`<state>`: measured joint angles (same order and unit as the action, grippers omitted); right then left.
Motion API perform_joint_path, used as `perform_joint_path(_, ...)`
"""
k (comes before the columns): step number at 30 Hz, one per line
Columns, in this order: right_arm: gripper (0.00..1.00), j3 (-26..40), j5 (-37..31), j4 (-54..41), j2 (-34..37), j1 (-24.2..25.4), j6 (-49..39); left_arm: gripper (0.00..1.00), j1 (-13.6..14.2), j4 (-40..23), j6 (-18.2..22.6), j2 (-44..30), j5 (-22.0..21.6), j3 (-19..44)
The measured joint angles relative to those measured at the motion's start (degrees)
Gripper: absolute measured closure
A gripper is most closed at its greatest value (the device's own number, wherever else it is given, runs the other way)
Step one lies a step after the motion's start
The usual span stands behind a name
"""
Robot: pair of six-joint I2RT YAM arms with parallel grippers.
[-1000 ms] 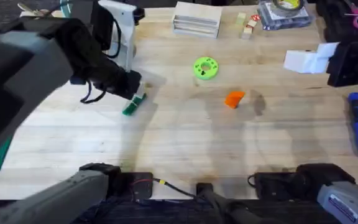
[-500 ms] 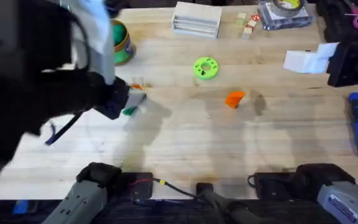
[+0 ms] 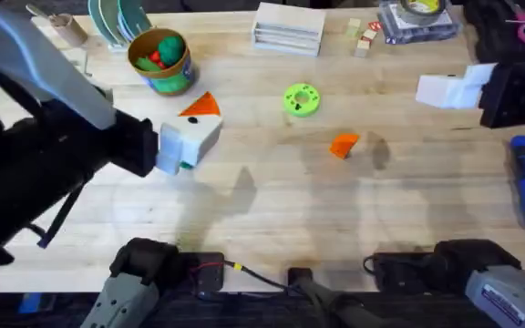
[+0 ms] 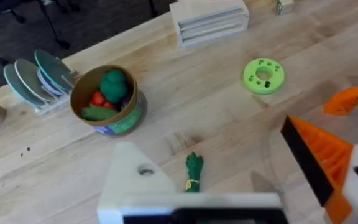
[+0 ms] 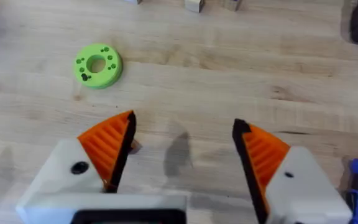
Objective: Pick up the gripper from the table and insert it into the empty holder that is missing its gripper. Then pick up a screw, insert it into the mounting hole, and use the screwdriver to tighten it. Finally, clean up the table by picking up the vegetable and placing it into the bucket.
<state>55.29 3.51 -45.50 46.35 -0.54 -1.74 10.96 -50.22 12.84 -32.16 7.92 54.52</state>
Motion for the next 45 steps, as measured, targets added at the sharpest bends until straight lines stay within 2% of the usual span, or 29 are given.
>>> perform_joint_path(10, 0.009, 0.0, 0.0, 0.0, 0.0, 0.0, 0.0, 0.008, 0.0, 8.9, 0.0, 0.0, 0.0, 0.0)
perform_joint_path(25, 0.01, 0.0, 0.0, 0.0, 0.0, 0.0, 0.0, 0.007, 0.0, 8.1, 0.0, 0.0, -0.2, 0.0)
perform_joint_path(29, 0.01, 0.0, 0.0, 0.0, 0.0, 0.0, 0.0, 0.007, 0.0, 11.0, 0.0, 0.0, -0.2, -1.0)
perform_joint_path(34, 0.01, 0.0, 0.0, 0.0, 0.0, 0.0, 0.0, 0.008, 0.0, 18.7, 0.0, 3.8, -0.2, -8.8)
perform_joint_path(35, 0.01, 0.0, 0.0, 0.0, 0.0, 0.0, 0.0, 0.008, 0.0, 25.2, 0.0, 10.1, 0.0, -16.3)
perform_joint_path(40, 0.009, 0.0, 0.0, 0.0, 0.0, 0.0, 0.0, 0.008, 0.0, 34.3, -0.2, 20.7, 1.1, -27.0)
perform_joint_path(45, 0.01, 0.0, 0.0, 0.0, 0.0, 0.0, 0.0, 0.008, 0.0, 40.1, -1.1, 27.9, 1.6, -35.3)
